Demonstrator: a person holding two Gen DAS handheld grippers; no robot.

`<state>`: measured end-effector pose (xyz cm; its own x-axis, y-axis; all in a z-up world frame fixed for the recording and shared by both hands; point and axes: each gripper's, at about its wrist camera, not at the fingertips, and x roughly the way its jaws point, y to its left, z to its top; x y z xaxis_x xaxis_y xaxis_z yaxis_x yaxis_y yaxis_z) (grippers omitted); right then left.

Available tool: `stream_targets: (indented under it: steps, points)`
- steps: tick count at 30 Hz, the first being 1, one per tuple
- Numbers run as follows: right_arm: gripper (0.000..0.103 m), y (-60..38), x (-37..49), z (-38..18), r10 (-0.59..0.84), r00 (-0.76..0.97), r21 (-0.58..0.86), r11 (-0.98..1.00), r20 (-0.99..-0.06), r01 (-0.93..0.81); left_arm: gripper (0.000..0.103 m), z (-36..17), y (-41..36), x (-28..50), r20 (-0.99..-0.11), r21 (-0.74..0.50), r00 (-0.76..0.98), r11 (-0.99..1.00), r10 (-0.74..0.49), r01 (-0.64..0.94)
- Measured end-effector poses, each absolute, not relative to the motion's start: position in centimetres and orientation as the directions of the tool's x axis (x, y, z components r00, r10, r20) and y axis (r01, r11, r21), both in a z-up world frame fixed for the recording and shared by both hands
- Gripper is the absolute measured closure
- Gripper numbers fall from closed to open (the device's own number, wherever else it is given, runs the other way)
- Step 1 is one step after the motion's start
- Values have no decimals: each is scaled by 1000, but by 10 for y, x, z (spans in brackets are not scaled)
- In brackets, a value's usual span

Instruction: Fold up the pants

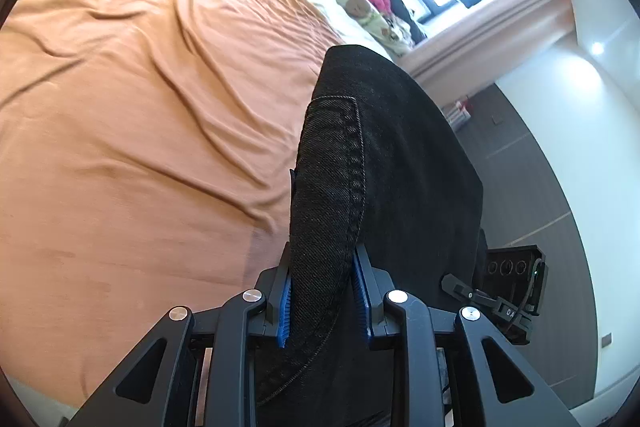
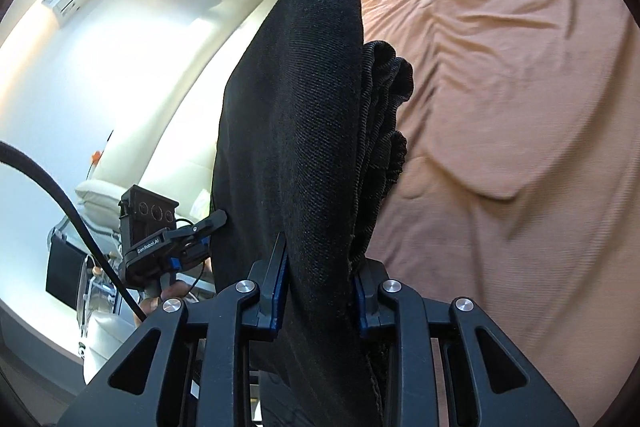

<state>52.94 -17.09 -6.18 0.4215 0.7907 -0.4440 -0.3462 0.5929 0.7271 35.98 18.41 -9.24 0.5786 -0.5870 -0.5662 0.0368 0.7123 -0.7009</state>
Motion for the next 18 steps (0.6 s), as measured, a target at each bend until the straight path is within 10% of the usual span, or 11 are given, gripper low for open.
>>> stream_targets:
  steps: [18]
  points:
    - [79,19,586,-51,843,308,701,538,-441,-468,76,-60,329,322,-550,-663,692,749,-468,-21]
